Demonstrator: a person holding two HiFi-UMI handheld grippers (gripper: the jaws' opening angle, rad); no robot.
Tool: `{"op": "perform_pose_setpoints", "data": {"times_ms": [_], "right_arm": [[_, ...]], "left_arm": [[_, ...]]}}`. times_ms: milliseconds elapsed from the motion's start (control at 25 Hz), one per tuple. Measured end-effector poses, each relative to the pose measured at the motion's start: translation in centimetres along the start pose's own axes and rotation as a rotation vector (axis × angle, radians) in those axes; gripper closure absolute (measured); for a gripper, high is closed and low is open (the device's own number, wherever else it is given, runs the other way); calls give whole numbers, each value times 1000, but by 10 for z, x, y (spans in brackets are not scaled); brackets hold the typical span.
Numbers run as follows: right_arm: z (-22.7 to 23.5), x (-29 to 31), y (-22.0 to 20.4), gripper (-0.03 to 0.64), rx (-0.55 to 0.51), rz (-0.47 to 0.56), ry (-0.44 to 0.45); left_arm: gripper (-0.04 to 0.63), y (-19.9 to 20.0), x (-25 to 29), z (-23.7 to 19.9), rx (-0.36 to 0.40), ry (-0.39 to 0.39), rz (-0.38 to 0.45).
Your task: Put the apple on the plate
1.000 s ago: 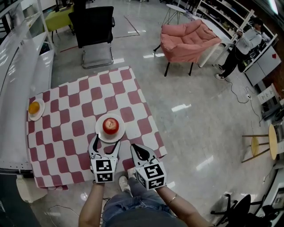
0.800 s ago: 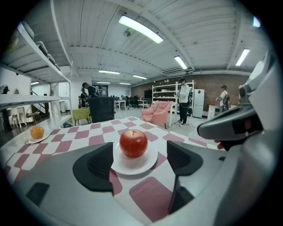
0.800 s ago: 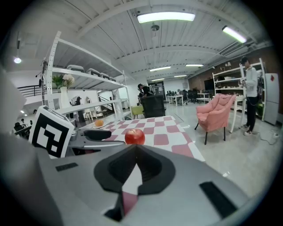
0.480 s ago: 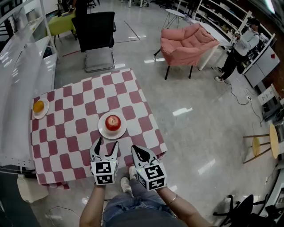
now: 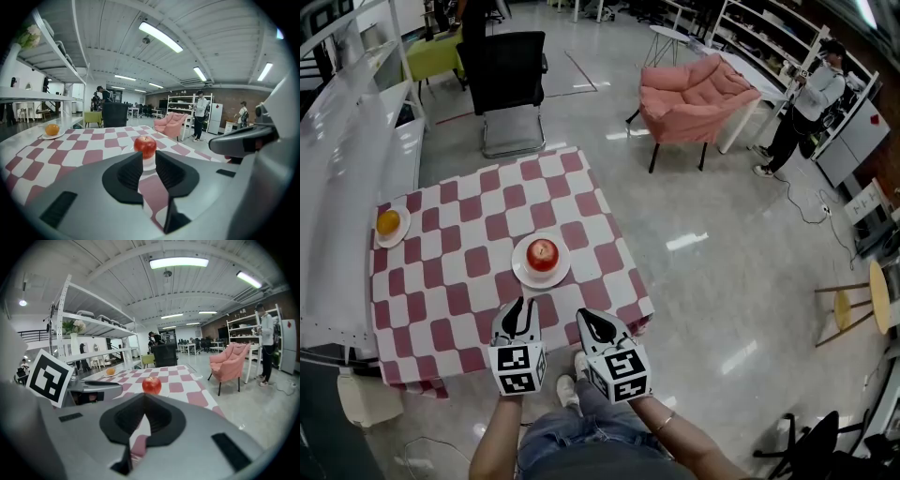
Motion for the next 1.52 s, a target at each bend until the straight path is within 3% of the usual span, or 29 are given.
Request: {"op": "perform_pose_setpoints", "data": {"times_ms": [520,1120,1520], "right_arm": [[-18,-19,0,606,-7,43,-16],[-36,-37,0,607,8,104,9],[-39,-44,-3,609,12,120,22]], "left_arm": [[572,-4,-37,-4,-19,-25,29],[578,-6,-77,-4,-57,-45,68],[578,1,-86,0,-42,-56,100]]}}
Point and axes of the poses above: the fingertips, and each gripper's own axes: x forward along the fingers, z to its right, y out of its top, the point moved 8 cm from there along -x, backward along the fingers, and after that the axes turned 2 degrees about -z, right-handed, at the moved point
